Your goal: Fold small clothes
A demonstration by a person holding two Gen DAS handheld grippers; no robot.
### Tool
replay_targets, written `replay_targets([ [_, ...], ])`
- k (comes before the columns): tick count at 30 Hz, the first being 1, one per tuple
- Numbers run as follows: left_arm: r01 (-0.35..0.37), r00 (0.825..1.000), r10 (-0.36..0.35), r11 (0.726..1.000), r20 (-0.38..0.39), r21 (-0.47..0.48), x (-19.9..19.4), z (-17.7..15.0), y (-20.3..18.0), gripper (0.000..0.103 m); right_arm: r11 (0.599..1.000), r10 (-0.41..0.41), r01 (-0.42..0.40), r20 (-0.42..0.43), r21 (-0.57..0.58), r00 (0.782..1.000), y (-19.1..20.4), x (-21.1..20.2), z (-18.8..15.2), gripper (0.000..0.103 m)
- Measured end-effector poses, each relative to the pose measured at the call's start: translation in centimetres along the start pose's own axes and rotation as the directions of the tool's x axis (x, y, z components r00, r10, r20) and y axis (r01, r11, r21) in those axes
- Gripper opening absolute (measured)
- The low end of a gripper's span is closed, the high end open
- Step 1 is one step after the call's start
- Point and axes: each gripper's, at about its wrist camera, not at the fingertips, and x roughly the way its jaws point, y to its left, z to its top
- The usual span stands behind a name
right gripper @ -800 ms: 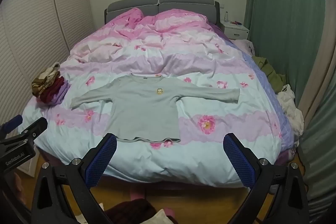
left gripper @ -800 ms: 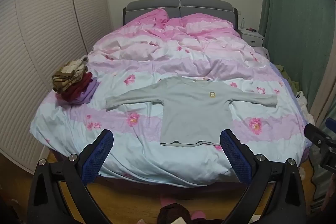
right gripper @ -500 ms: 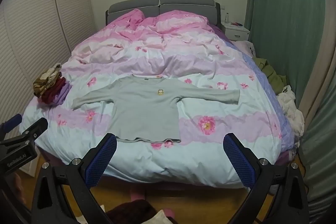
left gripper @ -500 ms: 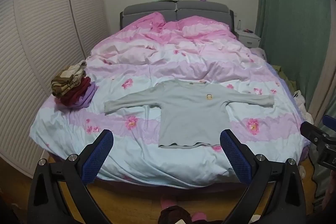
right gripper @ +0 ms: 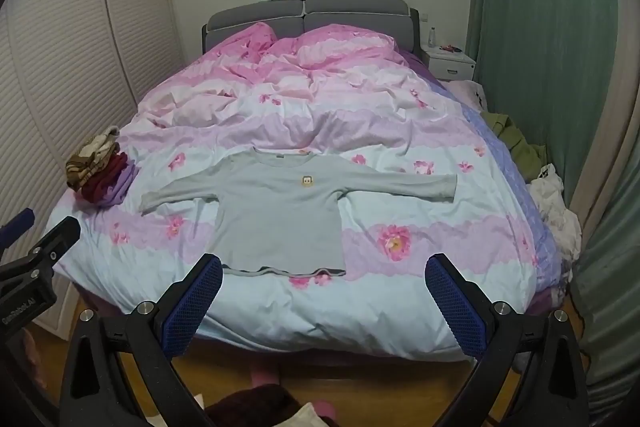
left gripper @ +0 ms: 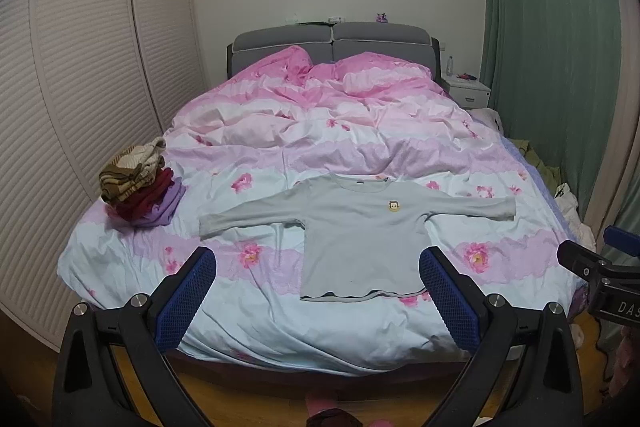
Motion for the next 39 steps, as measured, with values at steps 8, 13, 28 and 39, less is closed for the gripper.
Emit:
replay_targets([
  [8,0.006,1.0,-0.006,1.0,0.0,-0.008,0.02,-0.29,-0.03,0.103,1.0,-0.002,0.002,0.004,0.001,1.0,0.14,-0.2,0.03,0.102],
  [13,0.013,1.0,-0.013,1.0,-0.004,-0.013,0.02,-0.35,-0.02,0.103,1.0,-0.001,0.001,0.005,-0.001,1.0,0.04,-0.29,0.33,0.102],
  [28,0.013,1.0,-0.014,1.0,-0.009,-0.026,0.24,-0.36,-0.09,0.103,1.0,-0.001,0.001,0.007,0.001,1.0,0.07,-0.27,0.32,0.102],
  [39,0.015,1.0,-0.015,0.999,-0.011,-0.028,0.27,-0.26,0.1,0.103,1.0,-0.002,0.002,0.007,0.001,1.0,0.14,-0.17,0.29,0.102],
])
